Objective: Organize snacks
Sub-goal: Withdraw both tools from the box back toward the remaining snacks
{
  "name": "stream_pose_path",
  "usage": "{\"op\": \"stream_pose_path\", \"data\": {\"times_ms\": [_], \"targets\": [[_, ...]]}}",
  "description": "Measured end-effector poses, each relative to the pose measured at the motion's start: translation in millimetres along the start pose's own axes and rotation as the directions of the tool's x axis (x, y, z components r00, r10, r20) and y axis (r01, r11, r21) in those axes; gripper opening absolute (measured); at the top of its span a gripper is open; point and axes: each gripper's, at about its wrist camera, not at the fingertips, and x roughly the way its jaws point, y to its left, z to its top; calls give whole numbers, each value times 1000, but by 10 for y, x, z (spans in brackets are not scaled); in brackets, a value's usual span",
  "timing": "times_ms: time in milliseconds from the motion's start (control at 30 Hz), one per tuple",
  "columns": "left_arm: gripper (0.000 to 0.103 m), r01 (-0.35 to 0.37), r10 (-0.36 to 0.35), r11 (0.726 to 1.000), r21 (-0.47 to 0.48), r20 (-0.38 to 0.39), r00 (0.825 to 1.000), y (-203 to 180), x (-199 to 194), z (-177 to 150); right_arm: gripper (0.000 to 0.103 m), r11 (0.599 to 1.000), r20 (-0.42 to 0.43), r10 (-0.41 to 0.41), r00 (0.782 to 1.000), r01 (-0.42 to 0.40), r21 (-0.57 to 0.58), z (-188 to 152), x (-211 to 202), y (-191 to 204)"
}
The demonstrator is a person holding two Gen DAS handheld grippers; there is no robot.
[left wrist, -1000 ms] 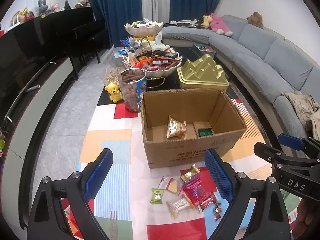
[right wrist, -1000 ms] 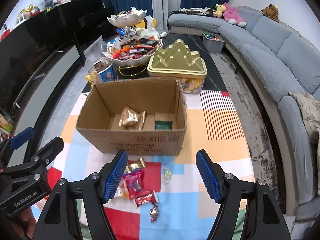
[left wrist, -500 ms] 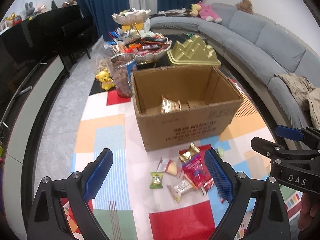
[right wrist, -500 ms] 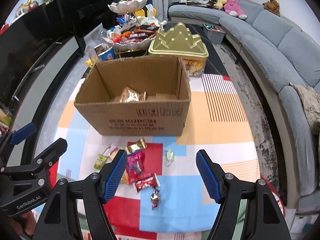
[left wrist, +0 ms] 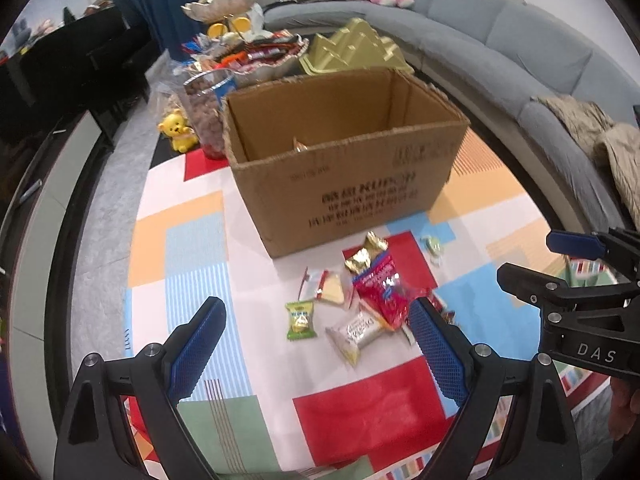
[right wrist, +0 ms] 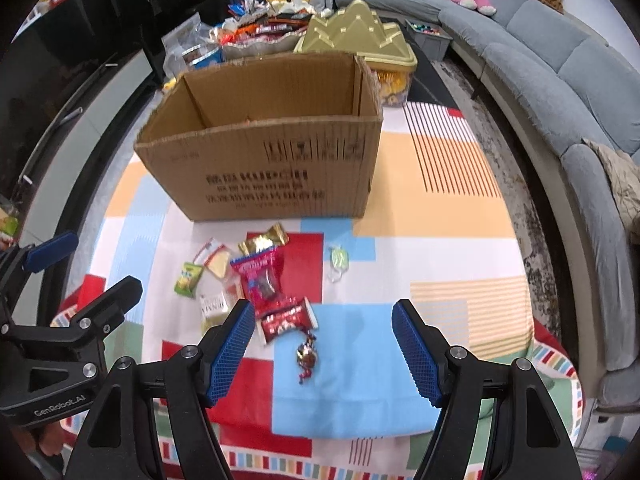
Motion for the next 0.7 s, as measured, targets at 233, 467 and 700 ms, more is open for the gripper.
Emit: {"op": "stream_pose_path", "data": {"times_ms": [233, 467, 700], "targets": [[94, 24, -21, 998, 61, -50, 999, -68, 144, -107, 72, 1000, -48, 4, 999, -4, 0, -164, 144, 10], [93, 81, -71, 993, 83, -117, 991, -98, 373, -243, 72, 1000, -89, -5, 996, 3, -20, -333, 288, 66], [92, 123, -100, 983, 135, -165, 981, -119, 577, -331, 72, 999, -125, -5, 992, 1, -33, -417, 417, 110]]}}
